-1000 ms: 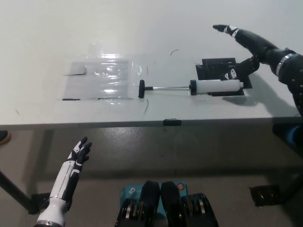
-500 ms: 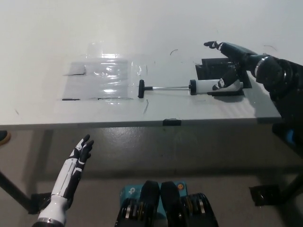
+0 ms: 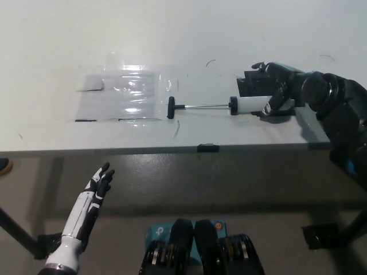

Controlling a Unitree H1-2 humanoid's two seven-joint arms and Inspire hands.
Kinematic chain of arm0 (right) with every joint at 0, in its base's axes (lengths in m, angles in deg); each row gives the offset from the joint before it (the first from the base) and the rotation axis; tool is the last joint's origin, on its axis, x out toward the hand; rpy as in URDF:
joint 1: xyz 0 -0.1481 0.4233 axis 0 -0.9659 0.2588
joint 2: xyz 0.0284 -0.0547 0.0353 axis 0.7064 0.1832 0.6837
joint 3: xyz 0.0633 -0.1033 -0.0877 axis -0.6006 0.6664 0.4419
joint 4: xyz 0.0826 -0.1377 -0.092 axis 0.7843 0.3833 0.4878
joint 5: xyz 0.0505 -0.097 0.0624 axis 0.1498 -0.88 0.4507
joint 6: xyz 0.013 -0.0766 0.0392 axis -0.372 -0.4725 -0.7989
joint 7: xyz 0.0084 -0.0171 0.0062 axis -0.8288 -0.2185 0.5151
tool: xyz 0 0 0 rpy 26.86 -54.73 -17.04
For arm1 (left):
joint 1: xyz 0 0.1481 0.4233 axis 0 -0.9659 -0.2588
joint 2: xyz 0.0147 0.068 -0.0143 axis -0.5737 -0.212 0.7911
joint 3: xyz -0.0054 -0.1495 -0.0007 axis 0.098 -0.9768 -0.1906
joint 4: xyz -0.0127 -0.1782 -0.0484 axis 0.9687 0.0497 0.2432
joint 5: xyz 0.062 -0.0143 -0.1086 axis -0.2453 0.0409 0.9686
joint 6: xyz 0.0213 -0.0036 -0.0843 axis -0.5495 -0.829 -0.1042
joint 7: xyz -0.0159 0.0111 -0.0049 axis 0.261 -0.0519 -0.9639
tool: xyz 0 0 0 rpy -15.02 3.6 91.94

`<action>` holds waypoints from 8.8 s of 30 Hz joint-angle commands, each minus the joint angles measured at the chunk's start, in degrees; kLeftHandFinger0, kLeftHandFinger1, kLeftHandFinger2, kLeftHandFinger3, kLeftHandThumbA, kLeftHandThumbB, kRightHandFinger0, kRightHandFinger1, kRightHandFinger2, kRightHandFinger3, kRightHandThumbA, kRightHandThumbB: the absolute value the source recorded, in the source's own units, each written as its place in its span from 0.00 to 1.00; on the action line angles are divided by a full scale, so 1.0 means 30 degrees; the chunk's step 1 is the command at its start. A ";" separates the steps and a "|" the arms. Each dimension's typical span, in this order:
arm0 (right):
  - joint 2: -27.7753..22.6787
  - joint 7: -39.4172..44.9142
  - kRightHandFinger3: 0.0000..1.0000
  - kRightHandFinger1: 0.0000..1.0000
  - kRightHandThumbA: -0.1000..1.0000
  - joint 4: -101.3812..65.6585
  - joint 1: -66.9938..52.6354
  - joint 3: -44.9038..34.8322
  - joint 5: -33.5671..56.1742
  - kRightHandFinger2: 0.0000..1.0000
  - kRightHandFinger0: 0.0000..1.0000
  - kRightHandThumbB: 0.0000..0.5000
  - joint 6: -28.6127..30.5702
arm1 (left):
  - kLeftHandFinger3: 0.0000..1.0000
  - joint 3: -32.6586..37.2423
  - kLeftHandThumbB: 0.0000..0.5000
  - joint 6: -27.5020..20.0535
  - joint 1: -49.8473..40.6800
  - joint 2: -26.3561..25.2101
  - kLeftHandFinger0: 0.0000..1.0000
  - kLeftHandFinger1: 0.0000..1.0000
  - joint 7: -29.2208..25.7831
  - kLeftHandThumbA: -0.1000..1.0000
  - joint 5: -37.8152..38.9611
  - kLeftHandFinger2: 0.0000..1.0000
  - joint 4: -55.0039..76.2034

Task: The robot uses right hand to pick up a small white air pumper and uses its left hand to compress it, and then puts it on the desk

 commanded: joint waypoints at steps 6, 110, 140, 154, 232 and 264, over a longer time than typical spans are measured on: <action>0.0190 -0.0778 1.00 1.00 1.00 0.0997 0.1741 0.0033 -0.0288 1.00 1.00 0.82 0.0730 | 1.00 -0.0025 0.29 -0.0704 0.0419 -0.0506 1.00 1.00 0.0171 1.00 -0.0216 1.00 0.0203; -0.5433 0.9276 0.94 0.55 0.00 -2.7291 -0.7813 -0.1197 0.1948 0.80 0.13 0.27 -0.6325 | 1.00 -0.3375 0.60 -0.2918 0.7086 0.0799 1.00 1.00 -0.1279 1.00 0.1386 1.00 0.1886; -0.4824 0.9274 0.91 0.54 0.00 -2.6334 -0.7294 -0.0733 0.1924 0.79 0.08 0.29 -0.6044 | 1.00 0.0403 0.76 -0.1533 0.5693 0.2355 1.00 1.00 -0.0319 1.00 0.0050 1.00 0.4614; -0.4483 0.9249 0.92 0.56 0.00 -2.6323 -0.7347 -0.0690 0.2117 0.81 0.10 0.29 -0.5754 | 1.00 0.0455 0.75 -0.1400 0.6119 0.2525 1.00 1.00 -0.0322 1.00 -0.0248 1.00 0.3585; -0.4562 0.7579 0.94 0.56 0.00 -2.0596 -0.3909 -0.1039 -0.0792 0.87 0.09 0.24 -0.3558 | 1.00 -0.1802 0.60 -0.3517 0.4587 0.0634 1.00 1.00 -0.0165 1.00 0.1620 1.00 0.1869; -0.1005 0.2495 1.00 1.00 0.39 -0.4355 0.0820 0.0501 -0.2595 1.00 1.00 0.64 0.0180 | 1.00 -0.0580 0.69 -0.4051 0.1584 0.0443 1.00 1.00 0.0126 1.00 0.0092 1.00 0.1247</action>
